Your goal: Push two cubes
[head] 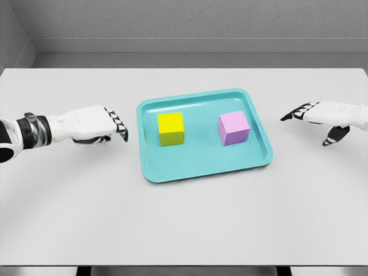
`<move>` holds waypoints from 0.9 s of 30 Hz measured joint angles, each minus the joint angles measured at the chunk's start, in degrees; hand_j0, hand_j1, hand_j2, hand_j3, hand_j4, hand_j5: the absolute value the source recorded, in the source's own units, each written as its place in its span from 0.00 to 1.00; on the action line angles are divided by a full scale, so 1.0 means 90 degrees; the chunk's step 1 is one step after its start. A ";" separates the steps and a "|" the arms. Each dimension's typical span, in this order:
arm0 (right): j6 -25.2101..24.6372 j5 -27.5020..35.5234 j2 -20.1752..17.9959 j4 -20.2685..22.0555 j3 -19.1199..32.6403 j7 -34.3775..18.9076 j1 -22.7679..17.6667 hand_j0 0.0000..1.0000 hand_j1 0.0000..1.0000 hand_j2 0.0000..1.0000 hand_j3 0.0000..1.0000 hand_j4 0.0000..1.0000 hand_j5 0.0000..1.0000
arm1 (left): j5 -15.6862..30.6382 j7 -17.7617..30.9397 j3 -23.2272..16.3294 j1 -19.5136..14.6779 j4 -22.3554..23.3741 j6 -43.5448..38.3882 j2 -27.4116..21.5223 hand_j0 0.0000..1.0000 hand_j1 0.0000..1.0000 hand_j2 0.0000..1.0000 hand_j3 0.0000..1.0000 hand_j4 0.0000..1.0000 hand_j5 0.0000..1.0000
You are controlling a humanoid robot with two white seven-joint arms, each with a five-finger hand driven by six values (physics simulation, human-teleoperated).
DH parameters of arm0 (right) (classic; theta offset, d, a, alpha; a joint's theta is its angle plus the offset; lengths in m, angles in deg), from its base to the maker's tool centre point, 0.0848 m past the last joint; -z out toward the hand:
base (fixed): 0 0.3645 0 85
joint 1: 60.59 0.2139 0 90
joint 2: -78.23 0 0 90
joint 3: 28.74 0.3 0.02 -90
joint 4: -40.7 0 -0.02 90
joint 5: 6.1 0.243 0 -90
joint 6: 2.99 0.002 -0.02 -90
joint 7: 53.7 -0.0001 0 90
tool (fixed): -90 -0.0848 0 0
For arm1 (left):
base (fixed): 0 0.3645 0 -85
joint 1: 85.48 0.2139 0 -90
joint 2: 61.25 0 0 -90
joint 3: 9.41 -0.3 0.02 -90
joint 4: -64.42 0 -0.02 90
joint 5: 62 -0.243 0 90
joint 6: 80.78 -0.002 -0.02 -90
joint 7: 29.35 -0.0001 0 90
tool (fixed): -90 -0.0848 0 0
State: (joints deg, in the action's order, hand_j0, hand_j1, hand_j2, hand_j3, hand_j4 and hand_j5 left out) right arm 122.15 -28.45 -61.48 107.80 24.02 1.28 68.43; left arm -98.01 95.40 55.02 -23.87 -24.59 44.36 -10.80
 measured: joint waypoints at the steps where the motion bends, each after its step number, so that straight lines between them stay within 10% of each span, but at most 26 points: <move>1: 0.0000 0.0001 0.0001 0.0000 -0.0002 0.0000 0.0000 1.00 1.00 1.00 1.00 1.00 1.00 | -0.0009 0.0009 -0.0009 0.0000 -0.0012 0.0001 0.0002 0.43 0.43 0.43 0.43 0.43 0.43; 12: -0.0003 0.0046 -0.0060 -0.0402 -0.0067 0.0119 0.0312 1.00 1.00 1.00 1.00 1.00 1.00 | -0.0158 0.0030 -0.0090 -0.0254 0.0211 0.0001 0.0485 0.44 0.44 0.44 0.44 0.44 0.44; 19: -0.0002 0.0001 0.0110 -0.0380 -0.0295 0.0040 0.0703 0.15 0.15 0.15 0.15 0.15 0.15 | -0.0183 0.0030 -0.0103 -0.0479 0.0542 0.0000 0.0731 0.44 0.44 0.44 0.44 0.44 0.44; 27: -0.0006 -0.0361 0.0732 -0.0155 -0.1000 0.0005 0.1348 0.13 0.13 0.13 0.13 0.13 0.13 | -0.0371 0.0031 -0.0112 -0.0771 0.1153 0.0001 0.0962 0.44 0.44 0.44 0.44 0.44 0.44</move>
State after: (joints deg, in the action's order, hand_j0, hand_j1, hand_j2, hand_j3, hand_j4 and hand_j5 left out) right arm 122.10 -31.70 -54.90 106.40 15.03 1.32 80.56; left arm -101.35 95.67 54.02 -30.81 -14.21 44.37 -2.14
